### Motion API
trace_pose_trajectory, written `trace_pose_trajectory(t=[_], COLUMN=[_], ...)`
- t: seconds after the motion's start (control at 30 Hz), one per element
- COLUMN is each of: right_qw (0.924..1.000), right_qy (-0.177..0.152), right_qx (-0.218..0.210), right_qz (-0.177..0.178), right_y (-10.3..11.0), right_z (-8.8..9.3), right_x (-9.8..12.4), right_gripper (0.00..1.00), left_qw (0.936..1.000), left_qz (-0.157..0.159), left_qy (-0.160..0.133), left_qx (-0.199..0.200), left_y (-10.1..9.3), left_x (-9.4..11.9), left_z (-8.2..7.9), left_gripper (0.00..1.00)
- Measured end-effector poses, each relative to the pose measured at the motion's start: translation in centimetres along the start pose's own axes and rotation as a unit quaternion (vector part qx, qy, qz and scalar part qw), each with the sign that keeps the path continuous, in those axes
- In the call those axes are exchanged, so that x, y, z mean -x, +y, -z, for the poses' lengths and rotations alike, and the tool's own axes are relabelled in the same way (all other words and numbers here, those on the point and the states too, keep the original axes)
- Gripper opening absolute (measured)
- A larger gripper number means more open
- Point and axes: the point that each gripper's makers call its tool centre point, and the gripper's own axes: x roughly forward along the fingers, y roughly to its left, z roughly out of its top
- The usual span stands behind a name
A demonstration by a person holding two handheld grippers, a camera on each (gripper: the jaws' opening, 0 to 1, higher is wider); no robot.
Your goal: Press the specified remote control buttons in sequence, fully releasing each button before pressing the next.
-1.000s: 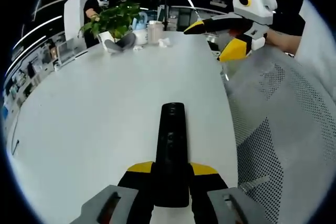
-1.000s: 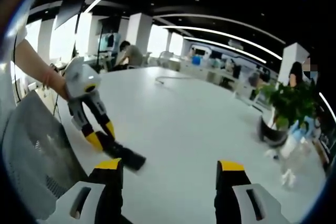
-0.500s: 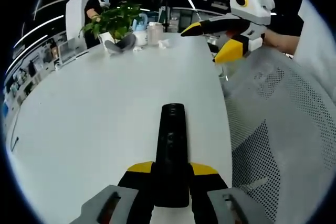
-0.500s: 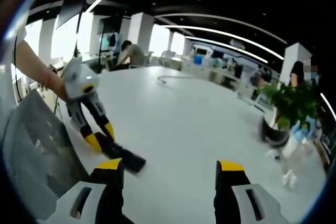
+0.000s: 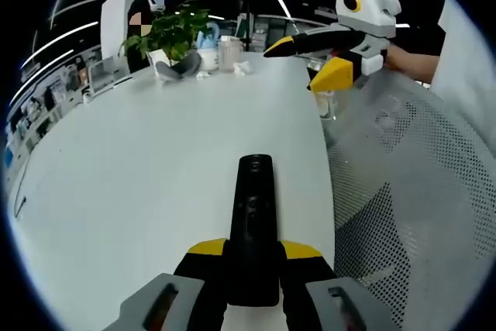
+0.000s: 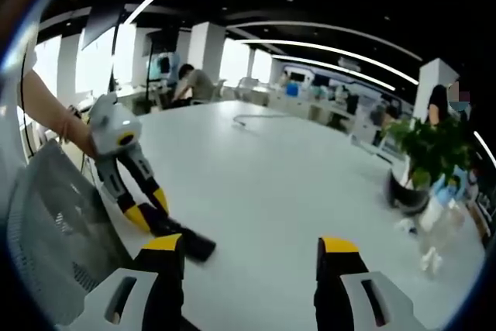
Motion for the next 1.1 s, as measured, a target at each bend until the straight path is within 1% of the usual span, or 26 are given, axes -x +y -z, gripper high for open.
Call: trace_pose_trajectory(t=[0.1, 0.23, 0.4, 0.47, 0.57, 0.67, 0.73, 0.93, 1.1], right_qw=[1.0, 0.9999, 0.9998, 0.9996, 0.9991, 0.9983, 0.9979, 0.9941, 0.9916], right_qy=[-0.001, -0.01, -0.007, -0.007, -0.003, 0.002, 0.005, 0.023, 0.032], right_qx=[0.002, -0.001, 0.002, 0.008, 0.016, 0.02, 0.021, 0.04, 0.042], right_qz=[-0.003, -0.007, -0.016, -0.025, -0.038, -0.055, -0.06, -0.098, -0.118], right_y=[0.2, 0.3, 0.8, 1.2, 1.9, 2.5, 2.7, 3.9, 4.3], right_z=[-0.1, -0.4, -0.3, -0.3, -0.3, -0.1, -0.1, 0.5, 0.8], right_x=[0.0, 0.1, 0.0, 0.0, 0.0, -0.1, -0.2, -0.3, -0.3], right_gripper=[0.65, 0.61, 0.59, 0.57, 0.51, 0.47, 0.45, 0.38, 0.34], left_qw=[1.0, 1.0, 0.9992, 0.9985, 0.9989, 0.9992, 0.9993, 0.9992, 0.9991], left_qz=[-0.002, -0.006, -0.016, -0.021, -0.023, -0.027, -0.028, -0.026, -0.026], left_qy=[0.0, 0.001, 0.013, 0.02, 0.016, 0.005, 0.002, -0.005, -0.01], left_qx=[-0.002, -0.007, -0.034, -0.047, -0.038, -0.03, -0.026, -0.03, -0.031], left_y=[-0.5, -0.7, -1.1, -1.3, -1.4, -1.3, -1.3, -1.2, -1.1], left_x=[0.0, 0.1, 0.1, 0.1, 0.1, 0.1, 0.0, -0.2, -0.3], left_z=[0.1, 0.1, 0.4, 0.5, 0.4, 0.4, 0.3, 0.0, 0.0], left_gripper=[0.25, 0.25, 0.25, 0.25, 0.25, 0.25, 0.25, 0.25, 0.25])
